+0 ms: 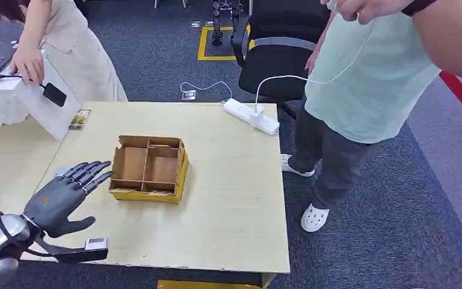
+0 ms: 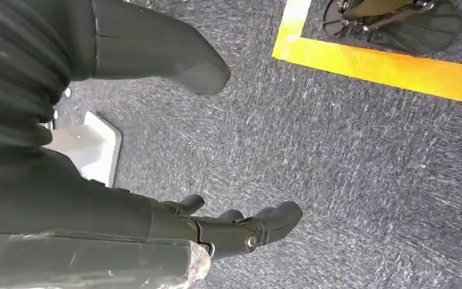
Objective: Pass the card to the sensor for recognition and then transmit it.
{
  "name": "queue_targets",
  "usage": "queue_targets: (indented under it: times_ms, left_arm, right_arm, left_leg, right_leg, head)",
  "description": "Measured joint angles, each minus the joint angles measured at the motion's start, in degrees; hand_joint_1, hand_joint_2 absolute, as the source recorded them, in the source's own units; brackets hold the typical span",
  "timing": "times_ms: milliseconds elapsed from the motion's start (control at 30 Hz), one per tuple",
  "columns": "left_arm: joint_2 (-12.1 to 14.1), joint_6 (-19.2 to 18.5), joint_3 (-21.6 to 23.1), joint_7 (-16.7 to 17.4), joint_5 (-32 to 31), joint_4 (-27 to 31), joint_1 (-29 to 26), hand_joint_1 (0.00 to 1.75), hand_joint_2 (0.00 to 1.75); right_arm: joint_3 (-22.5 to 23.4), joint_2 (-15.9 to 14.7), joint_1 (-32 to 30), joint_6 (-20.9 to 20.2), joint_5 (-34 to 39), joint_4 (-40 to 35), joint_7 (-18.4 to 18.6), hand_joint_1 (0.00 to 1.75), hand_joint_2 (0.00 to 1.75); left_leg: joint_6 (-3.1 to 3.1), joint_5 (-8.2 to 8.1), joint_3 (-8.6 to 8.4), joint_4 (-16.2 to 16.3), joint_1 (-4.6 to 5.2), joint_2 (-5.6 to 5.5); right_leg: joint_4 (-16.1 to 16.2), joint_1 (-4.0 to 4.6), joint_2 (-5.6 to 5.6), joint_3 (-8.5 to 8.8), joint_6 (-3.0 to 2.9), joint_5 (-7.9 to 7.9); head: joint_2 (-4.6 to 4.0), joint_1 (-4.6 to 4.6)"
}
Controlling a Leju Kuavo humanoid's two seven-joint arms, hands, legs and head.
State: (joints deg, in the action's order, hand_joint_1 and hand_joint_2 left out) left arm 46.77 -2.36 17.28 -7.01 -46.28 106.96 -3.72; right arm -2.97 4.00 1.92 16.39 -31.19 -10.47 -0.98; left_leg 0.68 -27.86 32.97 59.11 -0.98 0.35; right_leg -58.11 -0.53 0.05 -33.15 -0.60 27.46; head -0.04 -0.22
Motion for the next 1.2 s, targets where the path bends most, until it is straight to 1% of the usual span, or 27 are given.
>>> queue_targets:
  times_ms: [33, 200, 333, 433, 533, 633, 800, 933, 1200]
  left_arm:
    - [-1.33, 0.8, 1.0, 0.71, -1.93, -0.91, 0.23, 0.0, 1.75]
    - [-5.88, 3.01, 3.74, 3.54, -5.02, -3.58, 1.51, 0.0, 1.75]
    - [-9.9, 5.55, 5.69, 6.03, -8.32, -6.36, 2.24, 0.0, 1.75]
    - [-12.54, 7.41, 6.1, 8.81, -11.1, -8.11, 2.79, 0.0, 1.75]
    - [-14.42, 8.32, 6.43, 10.31, -12.87, -9.2, 3.07, 0.0, 1.75]
    - [-17.31, 9.96, 6.45, 12.96, -16.13, -11.06, 3.24, 0.0, 1.75]
    - [-21.26, 12.52, 5.78, 16.21, -20.51, -14.83, 3.62, 0.0, 1.75]
    - [-23.43, 12.91, 5.03, 16.83, -21.0, -16.98, 3.97, 0.0, 1.75]
    - [-25.28, 13.18, 3.94, 16.91, -21.41, -19.1, 4.15, 0.0, 1.75]
  right_arm:
    - [0.09, 0.15, 0.01, 0.02, -0.02, 0.0, 0.0, 0.0, 1.75]
    - [0.26, 0.35, -0.1, 0.13, -0.17, 0.0, 0.26, 0.0, 1.75]
    - [0.5, 0.44, -0.12, 0.46, -0.28, 0.0, 0.68, 0.0, 1.75]
    - [0.57, 0.52, -0.2, 0.66, -0.33, 0.0, 0.81, 0.0, 1.75]
    - [0.66, 0.66, -0.26, 0.77, -0.35, 0.0, 0.83, 0.0, 1.75]
    - [0.87, 0.79, -0.31, 0.94, -0.35, 0.0, 0.83, 0.0, 1.75]
    - [1.48, 0.83, -0.37, 1.01, -0.68, 0.0, 0.98, 0.0, 1.75]
    - [1.57, 0.83, -0.39, 1.03, -0.85, 0.0, 0.98, 0.0, 1.75]
    - [1.66, 0.83, -0.48, 1.03, -0.87, 0.0, 0.98, 0.0, 1.75]
  left_leg:
    - [0.0, 0.0, -0.01, 0.0, -0.01, 0.02]
    - [0.0, 0.0, -0.02, 0.0, 0.0, 0.02]
    - [0.0, 0.0, -0.01, 0.01, 0.0, 0.02]
    - [0.0, 0.0, -0.01, 0.01, 0.01, 0.02]
    - [0.0, 0.0, -0.02, 0.01, 0.01, 0.02]
    - [0.0, 0.0, -0.01, 0.01, 0.01, 0.02]
    - [0.0, 0.0, -0.02, 0.02, 0.0, 0.02]
    - [0.0, 0.0, -0.02, 0.02, 0.0, 0.03]
    - [0.0, 0.0, -0.02, 0.02, 0.0, 0.03]
  right_leg:
    - [0.0, 0.0, 0.02, 0.0, 0.0, 0.0]
    - [0.0, 0.0, 0.03, -0.02, 0.01, -0.01]
    - [0.0, 0.0, 0.03, -0.02, 0.01, -0.01]
    - [0.0, 0.0, 0.02, -0.02, 0.01, -0.01]
    - [0.0, 0.0, 0.03, -0.02, 0.02, -0.02]
    - [0.0, 0.0, 0.03, -0.02, 0.02, -0.02]
    - [0.0, 0.0, 0.03, -0.02, 0.03, -0.03]
    - [0.0, 0.0, 0.05, -0.02, 0.03, -0.03]
    - [0.0, 0.0, 0.04, -0.02, 0.03, -0.03]
  head:
    - [0.0, -0.04]
    - [0.0, -0.07]
    - [0.0, -0.07]
    - [0.0, -0.07]
    - [0.0, -0.07]
    - [0.0, -0.07]
    - [0.0, -0.07]
    - [0.0, -0.07]
    - [0.0, -0.07]
